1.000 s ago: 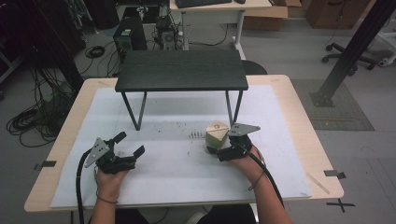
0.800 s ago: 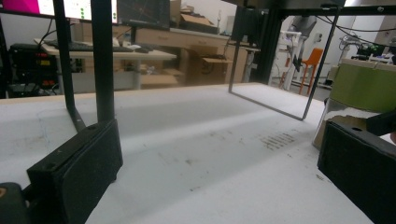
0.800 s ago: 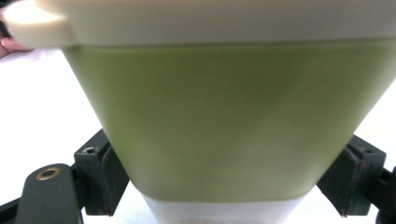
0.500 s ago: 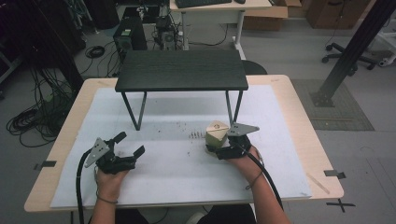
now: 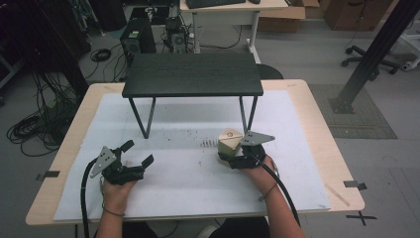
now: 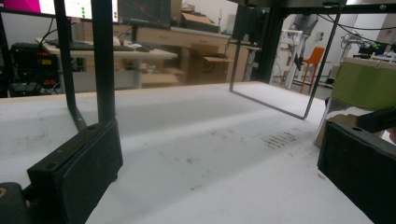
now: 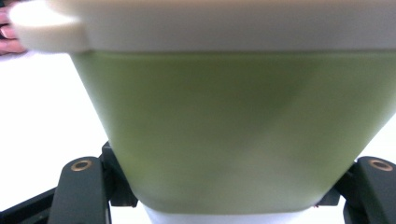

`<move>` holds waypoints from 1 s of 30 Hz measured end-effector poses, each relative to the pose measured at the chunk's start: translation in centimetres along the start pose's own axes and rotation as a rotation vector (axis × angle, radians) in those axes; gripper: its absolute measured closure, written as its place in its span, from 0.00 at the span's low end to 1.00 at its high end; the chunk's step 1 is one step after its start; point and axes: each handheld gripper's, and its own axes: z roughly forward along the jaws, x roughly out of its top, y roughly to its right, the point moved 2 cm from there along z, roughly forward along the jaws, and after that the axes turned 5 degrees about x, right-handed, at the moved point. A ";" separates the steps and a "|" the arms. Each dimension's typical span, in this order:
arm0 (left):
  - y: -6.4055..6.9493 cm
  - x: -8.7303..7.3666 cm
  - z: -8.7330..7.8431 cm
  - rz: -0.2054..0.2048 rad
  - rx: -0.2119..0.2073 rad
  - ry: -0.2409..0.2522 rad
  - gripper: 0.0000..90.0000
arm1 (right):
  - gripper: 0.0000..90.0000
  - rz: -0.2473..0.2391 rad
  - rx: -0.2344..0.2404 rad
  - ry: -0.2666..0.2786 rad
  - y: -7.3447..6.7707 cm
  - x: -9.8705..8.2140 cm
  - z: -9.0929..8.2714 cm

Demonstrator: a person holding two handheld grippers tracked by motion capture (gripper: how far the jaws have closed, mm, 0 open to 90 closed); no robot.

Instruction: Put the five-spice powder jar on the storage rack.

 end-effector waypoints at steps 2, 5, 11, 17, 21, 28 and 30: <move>0.0 0.0 0.0 0.000 0.000 0.000 0.00 | 0.33 -0.001 0.000 -0.001 0.0 0.0 0.0; 0.0 0.0 0.0 0.001 0.000 0.001 0.00 | 0.33 0.002 -0.002 0.002 0.0 0.0 0.0; 0.0 0.0 0.0 0.002 -0.001 -0.001 0.00 | 0.33 0.021 0.000 0.000 0.1 0.3 -0.1; 0.0 0.0 0.0 0.002 0.000 -0.001 0.00 | 0.33 0.003 0.007 -0.002 -0.2 0.9 -0.4; 0.0 0.0 0.0 0.002 0.001 -0.001 0.00 | 0.33 -0.006 0.009 -0.007 -0.4 1.3 -0.5; 0.0 0.0 0.0 0.003 0.001 -0.003 0.00 | 0.33 -0.013 0.012 -0.006 -0.5 2.0 -1.0; 0.0 0.0 0.0 0.003 0.001 -0.003 0.00 | 0.33 -0.015 0.014 -0.007 -0.5 2.2 -1.2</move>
